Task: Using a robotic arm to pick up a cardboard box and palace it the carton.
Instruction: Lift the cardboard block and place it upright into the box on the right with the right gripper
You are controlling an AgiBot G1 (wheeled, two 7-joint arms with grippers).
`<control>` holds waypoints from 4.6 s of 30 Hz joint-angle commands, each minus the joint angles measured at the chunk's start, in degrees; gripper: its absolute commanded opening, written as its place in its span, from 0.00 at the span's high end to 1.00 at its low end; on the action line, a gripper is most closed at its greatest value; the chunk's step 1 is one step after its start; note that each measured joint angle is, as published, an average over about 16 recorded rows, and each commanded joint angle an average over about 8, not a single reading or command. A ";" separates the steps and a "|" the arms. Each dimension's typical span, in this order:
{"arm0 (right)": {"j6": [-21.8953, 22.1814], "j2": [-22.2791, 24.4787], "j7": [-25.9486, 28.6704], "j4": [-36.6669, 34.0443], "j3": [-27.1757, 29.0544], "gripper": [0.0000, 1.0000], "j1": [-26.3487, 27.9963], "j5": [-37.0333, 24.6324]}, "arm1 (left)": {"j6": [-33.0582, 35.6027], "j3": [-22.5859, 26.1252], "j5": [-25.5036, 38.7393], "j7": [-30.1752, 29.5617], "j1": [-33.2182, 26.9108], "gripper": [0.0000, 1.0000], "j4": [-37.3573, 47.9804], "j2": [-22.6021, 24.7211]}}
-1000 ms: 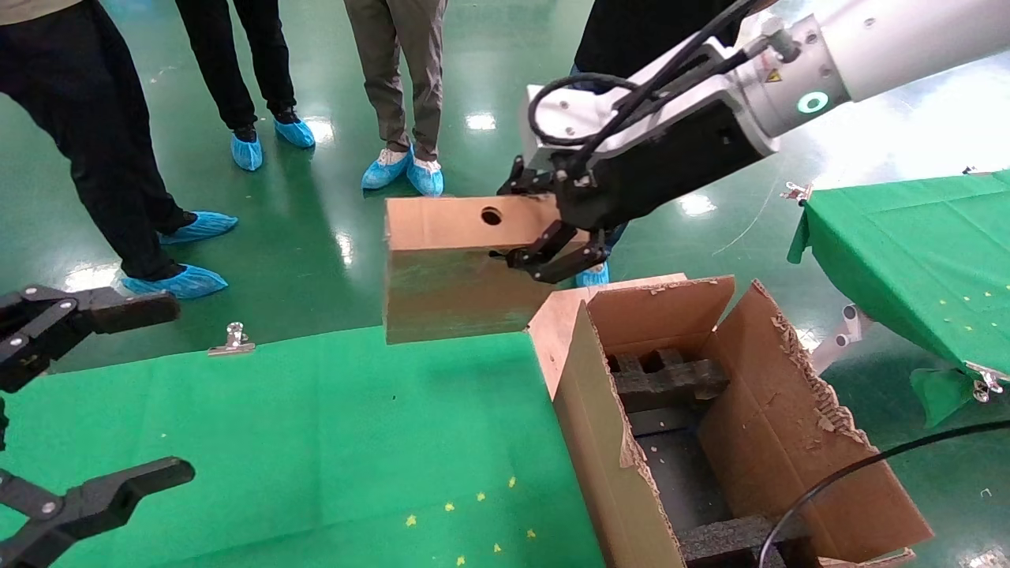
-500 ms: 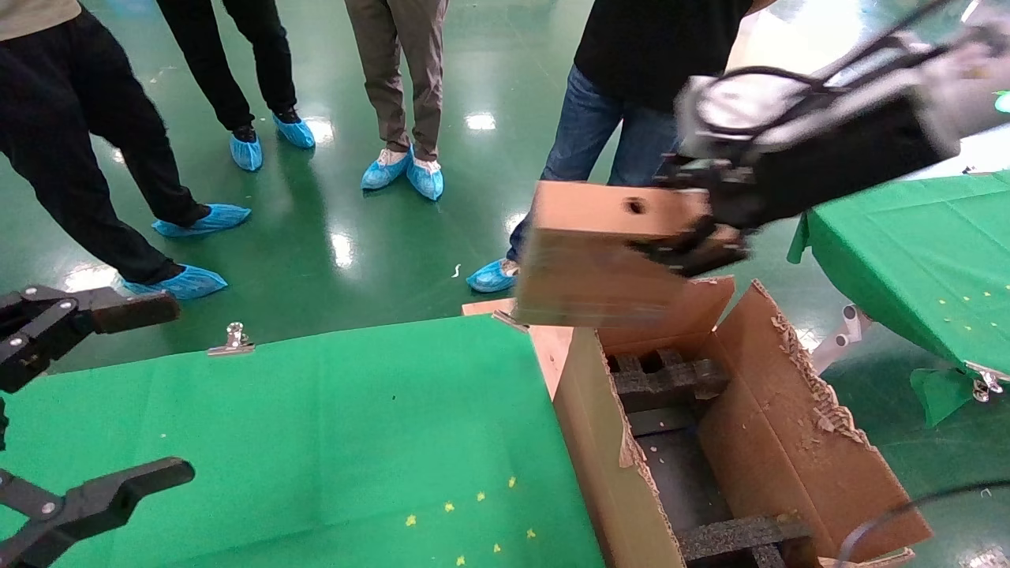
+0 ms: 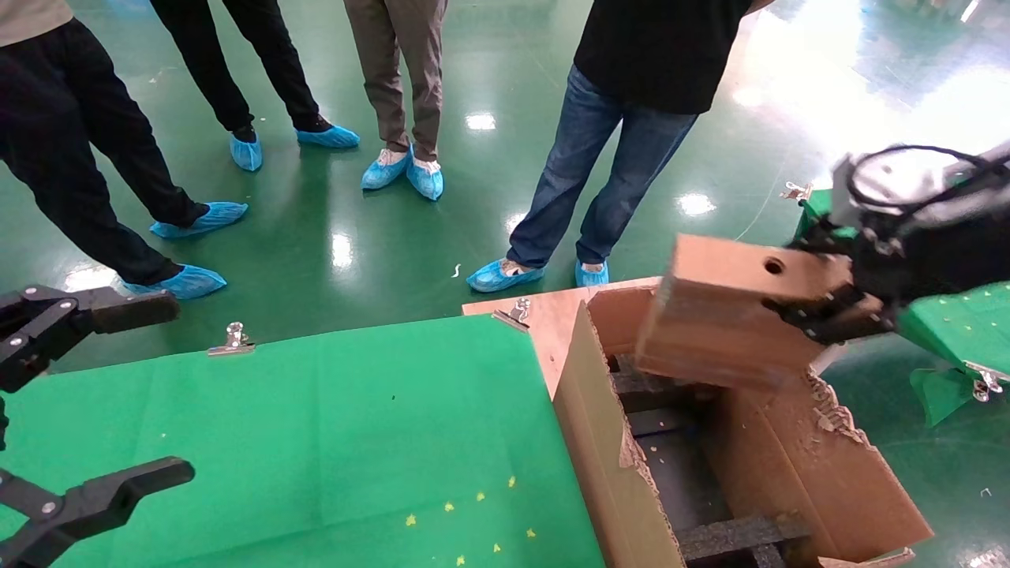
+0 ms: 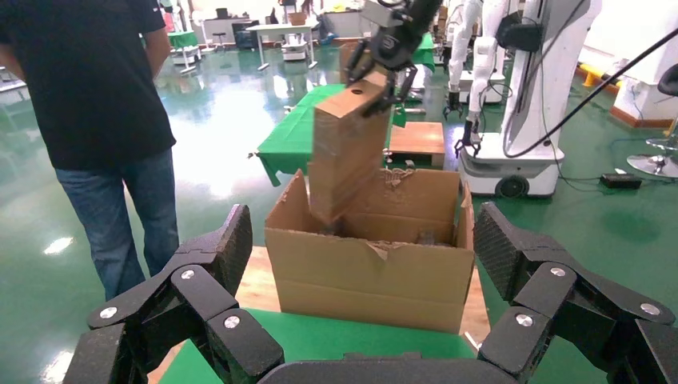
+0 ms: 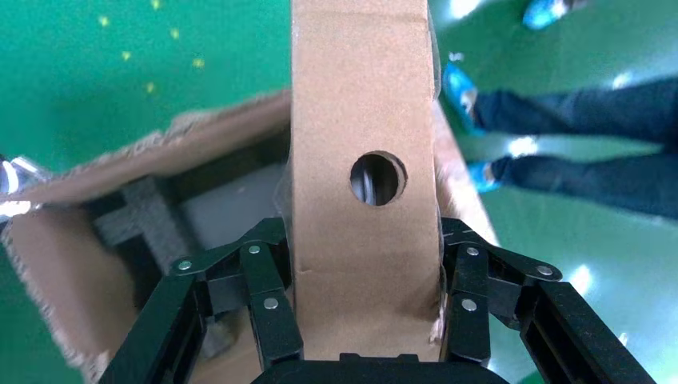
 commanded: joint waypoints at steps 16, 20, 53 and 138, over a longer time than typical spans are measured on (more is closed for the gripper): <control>3.46 5.88 1.74 4.01 -4.43 1.00 -2.60 -0.28 | -0.01 0.00 -0.01 0.00 0.01 0.00 0.01 0.00; 3.59 5.76 1.70 3.92 -4.48 1.00 -2.74 -0.18 | -0.01 0.00 -0.02 0.00 0.02 0.00 0.01 0.00; 20.51 11.06 58.60 17.14 -10.34 1.00 -12.44 -8.14 | -0.01 0.00 -0.02 0.01 0.02 0.00 0.02 -0.01; 41.79 -0.07 100.54 16.95 -20.69 1.00 -31.74 -34.54 | -0.03 0.01 -0.03 0.02 0.02 0.00 0.04 -0.02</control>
